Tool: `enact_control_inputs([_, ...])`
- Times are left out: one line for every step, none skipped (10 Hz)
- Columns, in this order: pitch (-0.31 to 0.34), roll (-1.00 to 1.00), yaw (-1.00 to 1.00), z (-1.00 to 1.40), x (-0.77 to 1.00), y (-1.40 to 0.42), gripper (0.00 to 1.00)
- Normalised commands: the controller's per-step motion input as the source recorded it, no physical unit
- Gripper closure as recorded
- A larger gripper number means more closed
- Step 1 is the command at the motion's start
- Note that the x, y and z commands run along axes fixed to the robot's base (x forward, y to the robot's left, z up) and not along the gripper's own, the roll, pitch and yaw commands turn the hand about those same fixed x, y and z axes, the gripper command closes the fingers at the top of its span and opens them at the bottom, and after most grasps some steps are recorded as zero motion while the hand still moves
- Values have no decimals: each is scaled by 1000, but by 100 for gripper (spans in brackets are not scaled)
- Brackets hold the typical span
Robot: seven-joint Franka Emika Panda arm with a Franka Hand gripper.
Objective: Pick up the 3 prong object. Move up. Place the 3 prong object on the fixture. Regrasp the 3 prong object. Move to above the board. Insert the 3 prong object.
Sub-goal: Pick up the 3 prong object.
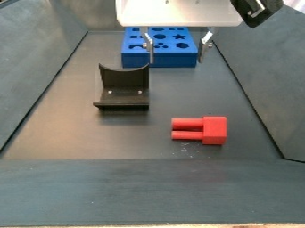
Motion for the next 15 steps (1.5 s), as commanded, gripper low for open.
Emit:
enact_control_inputs([0,0,0,0,20,0,0])
enact_control_inputs([131,-26,-203,0,66,109,0])
enact_control_inputs([0,-11,-274,0,74,206,0])
enact_control_inputs([-49,0,-254,0,60,234,0])
enact_control_inputs([-34,0,-569,-57,-160,23,0])
enact_control_inputs([0,0,-726,-114,-231,54,0])
enact_control_inputs([0,0,-831,-160,-329,49,0])
enact_control_inputs([71,0,-831,-157,-306,49,0])
enact_control_inputs([103,0,-786,-169,-360,69,0])
enact_control_inputs([103,0,-754,-166,-403,83,0])
enact_control_inputs([123,0,-749,-169,-403,74,0])
enact_control_inputs([51,11,-734,-180,-406,86,0])
enact_control_inputs([0,129,-23,0,0,0,0])
enact_control_inputs([0,0,-203,-57,-100,0,0])
enact_control_inputs([80,0,-637,-106,-314,29,0])
